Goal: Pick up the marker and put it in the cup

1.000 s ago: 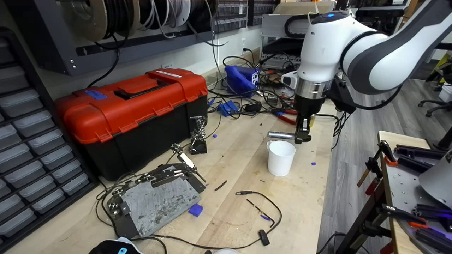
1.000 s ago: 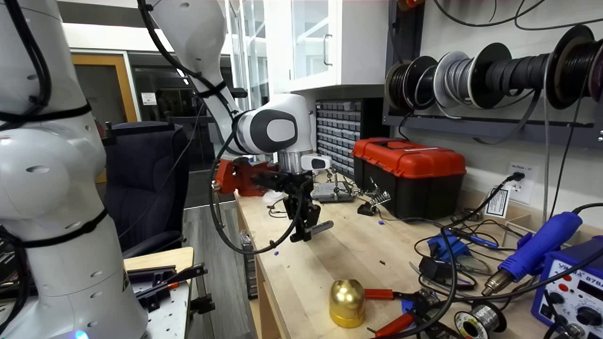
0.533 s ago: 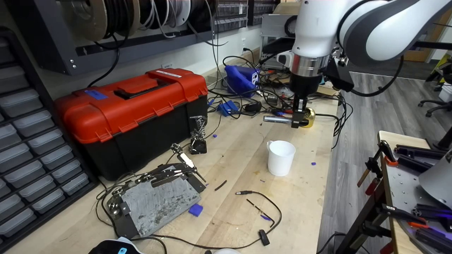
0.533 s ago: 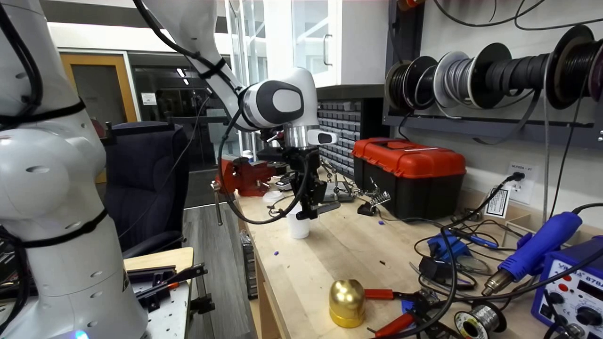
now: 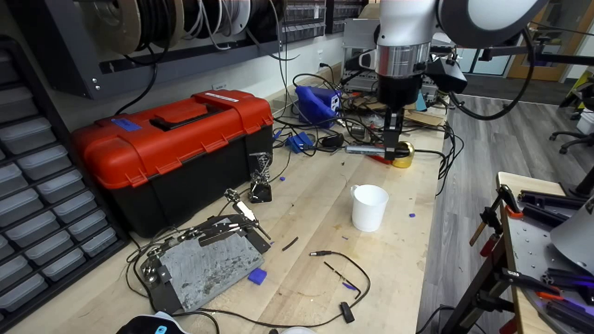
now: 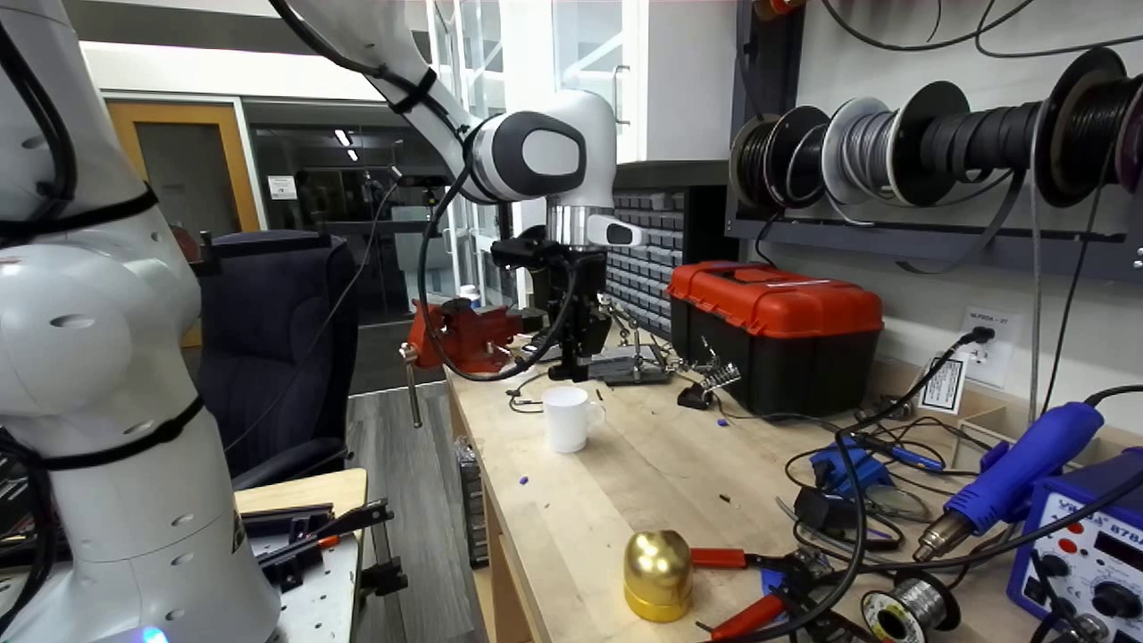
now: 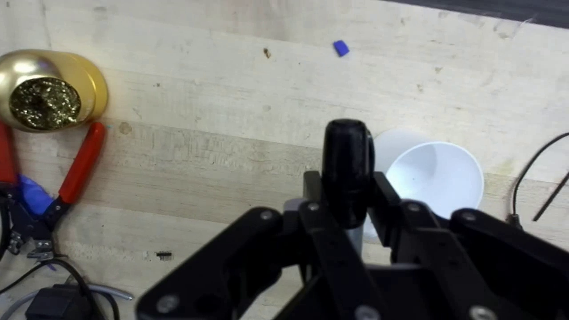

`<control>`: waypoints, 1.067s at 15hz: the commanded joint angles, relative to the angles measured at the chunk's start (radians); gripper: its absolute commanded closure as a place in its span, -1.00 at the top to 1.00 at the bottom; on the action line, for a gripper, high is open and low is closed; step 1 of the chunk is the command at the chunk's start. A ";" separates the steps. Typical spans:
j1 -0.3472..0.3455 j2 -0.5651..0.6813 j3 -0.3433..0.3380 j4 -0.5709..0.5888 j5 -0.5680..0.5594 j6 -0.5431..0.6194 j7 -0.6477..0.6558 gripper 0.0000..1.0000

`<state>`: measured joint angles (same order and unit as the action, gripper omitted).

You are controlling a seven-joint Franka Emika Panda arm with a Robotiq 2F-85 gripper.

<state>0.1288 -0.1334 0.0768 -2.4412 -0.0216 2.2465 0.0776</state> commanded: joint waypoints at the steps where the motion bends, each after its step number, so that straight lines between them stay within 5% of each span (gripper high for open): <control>1: -0.006 -0.010 0.008 0.048 0.051 -0.124 -0.030 -0.85; 16: -0.001 0.164 0.031 0.285 0.134 -0.592 -0.103 -0.85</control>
<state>0.1298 -0.0276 0.0990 -2.2306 0.1106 1.7511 -0.0240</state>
